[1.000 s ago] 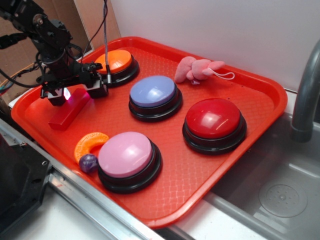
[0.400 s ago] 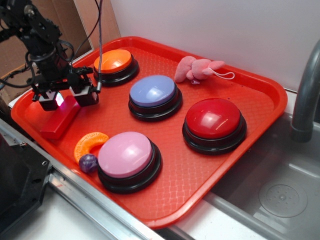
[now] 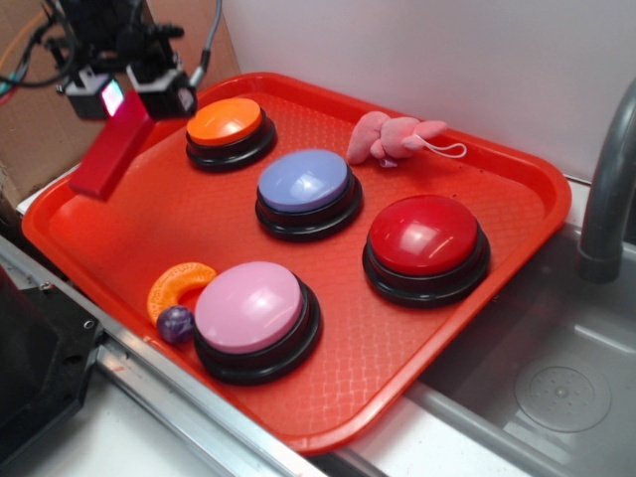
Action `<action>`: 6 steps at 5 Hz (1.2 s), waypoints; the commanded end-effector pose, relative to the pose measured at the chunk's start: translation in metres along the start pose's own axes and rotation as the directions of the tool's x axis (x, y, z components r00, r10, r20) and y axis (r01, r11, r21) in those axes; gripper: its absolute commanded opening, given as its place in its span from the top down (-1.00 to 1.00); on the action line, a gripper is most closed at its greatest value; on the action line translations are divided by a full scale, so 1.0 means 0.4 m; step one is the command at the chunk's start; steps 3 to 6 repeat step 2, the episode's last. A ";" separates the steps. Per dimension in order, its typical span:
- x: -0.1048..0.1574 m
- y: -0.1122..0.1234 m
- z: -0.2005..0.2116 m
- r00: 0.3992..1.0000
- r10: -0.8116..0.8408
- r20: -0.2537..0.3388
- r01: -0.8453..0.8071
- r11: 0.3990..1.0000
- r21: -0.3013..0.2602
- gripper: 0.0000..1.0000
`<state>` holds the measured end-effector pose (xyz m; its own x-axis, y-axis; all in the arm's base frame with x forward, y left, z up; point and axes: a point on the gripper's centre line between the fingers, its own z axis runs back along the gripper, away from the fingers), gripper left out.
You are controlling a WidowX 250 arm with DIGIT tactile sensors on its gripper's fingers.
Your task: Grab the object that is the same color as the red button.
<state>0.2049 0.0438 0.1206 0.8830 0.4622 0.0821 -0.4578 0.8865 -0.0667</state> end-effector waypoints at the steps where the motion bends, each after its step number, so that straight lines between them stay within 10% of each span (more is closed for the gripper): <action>1: -0.017 -0.073 0.198 0.990 -0.116 0.085 0.123 0.989 -0.081 1.00; 6: -0.027 -0.074 0.205 0.981 -0.152 0.123 0.162 0.984 -0.075 1.00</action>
